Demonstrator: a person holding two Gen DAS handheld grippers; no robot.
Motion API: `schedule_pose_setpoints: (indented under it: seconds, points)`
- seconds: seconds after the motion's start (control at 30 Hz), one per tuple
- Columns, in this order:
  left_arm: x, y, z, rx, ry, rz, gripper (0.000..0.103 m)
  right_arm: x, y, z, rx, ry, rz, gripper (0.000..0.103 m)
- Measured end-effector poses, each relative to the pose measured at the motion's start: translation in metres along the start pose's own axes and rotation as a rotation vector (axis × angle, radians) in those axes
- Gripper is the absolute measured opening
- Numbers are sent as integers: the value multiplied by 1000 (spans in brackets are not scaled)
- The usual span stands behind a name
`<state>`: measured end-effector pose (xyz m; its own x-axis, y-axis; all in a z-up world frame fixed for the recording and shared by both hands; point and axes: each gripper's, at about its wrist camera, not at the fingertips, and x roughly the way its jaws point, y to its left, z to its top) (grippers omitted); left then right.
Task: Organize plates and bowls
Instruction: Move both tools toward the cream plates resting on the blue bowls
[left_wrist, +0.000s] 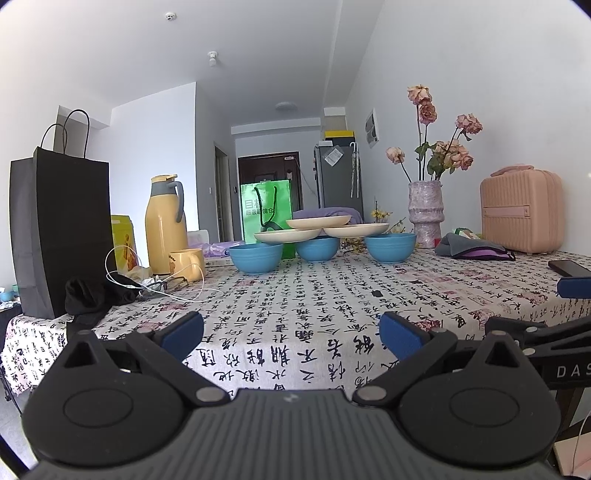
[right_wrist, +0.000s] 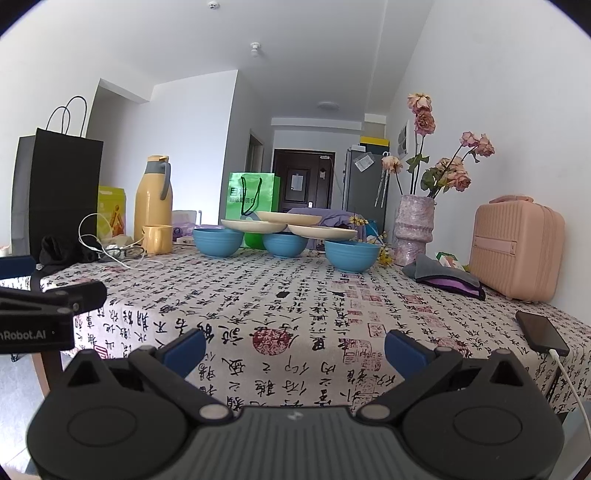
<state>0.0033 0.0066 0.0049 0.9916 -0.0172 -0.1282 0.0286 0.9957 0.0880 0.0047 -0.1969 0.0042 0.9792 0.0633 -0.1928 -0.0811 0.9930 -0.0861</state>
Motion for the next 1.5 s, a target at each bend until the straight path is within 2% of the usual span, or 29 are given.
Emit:
schedule_pose_setpoints:
  seconds: [0.5, 0.9, 1.3, 1.5]
  points:
    - [12, 4, 6, -26, 26, -2, 103, 2, -1, 2, 2, -9, -2, 103]
    - [44, 4, 28, -50, 25, 10, 103, 30, -12, 30, 2, -64, -40, 103]
    - [77, -3, 44, -39, 43, 8, 103, 61, -23, 41, 28, -34, -51, 103]
    - [89, -8, 51, -27, 50, -10, 103, 73, -39, 46, 128, -23, -48, 103]
